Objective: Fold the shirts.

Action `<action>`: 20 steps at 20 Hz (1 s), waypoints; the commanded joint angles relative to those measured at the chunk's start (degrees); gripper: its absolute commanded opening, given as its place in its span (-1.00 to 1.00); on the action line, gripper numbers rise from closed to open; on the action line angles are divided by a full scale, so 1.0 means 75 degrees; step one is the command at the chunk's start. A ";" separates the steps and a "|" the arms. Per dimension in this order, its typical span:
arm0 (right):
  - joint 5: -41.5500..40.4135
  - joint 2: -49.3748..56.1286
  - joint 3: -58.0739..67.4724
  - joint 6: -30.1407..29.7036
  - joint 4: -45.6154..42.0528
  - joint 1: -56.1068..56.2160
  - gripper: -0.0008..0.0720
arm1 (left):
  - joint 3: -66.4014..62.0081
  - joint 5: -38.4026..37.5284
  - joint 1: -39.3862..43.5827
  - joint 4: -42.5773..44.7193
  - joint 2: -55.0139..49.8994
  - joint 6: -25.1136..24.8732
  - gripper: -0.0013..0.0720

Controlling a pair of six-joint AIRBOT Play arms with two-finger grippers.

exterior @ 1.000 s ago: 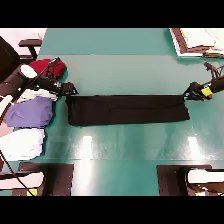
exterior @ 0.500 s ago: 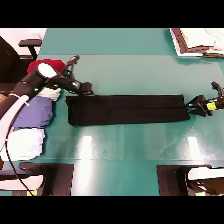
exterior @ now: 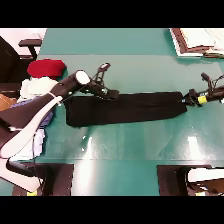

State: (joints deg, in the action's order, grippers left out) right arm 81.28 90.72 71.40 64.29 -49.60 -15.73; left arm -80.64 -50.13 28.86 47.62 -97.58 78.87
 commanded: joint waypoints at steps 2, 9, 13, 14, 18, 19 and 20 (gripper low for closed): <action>0.0650 -0.1055 0.1209 0.0746 0.0093 0.0857 -0.94 | -0.1029 -0.0140 0.0469 -0.0029 -0.1061 0.0236 -0.90; 0.0597 -0.1778 0.3002 0.1198 0.1466 0.2637 -0.94 | -0.1271 -0.0274 0.0560 0.0233 -0.1466 0.0405 -0.90; 0.0332 -0.1775 0.3401 0.1256 0.1469 0.3622 -0.93 | -0.1274 -0.0099 0.0554 0.0338 -0.1466 0.0493 -0.90; 0.0274 -0.1772 0.3401 0.1256 0.1472 0.3838 -0.93 | -0.1323 -0.0143 0.0507 0.0335 -0.1457 0.0490 -0.90; -0.0201 -0.1769 0.3401 0.1253 0.1472 0.4558 -0.93 | -0.1871 -0.1061 -0.0289 0.0510 -0.0793 0.0478 -0.90; -0.0356 -0.1769 0.3401 0.1253 0.1475 0.4739 -0.93 | -0.1880 -0.1145 -0.0638 0.0662 -0.0347 0.0478 -0.90; -0.0554 -0.1751 0.3401 0.1253 0.1475 0.4969 -0.93 | -0.1883 -0.1262 -0.1020 0.0871 0.0108 0.0478 -0.90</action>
State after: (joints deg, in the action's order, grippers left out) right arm 80.75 77.52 96.62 73.56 -38.79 17.43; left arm -93.65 -56.45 26.52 51.29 -102.65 82.46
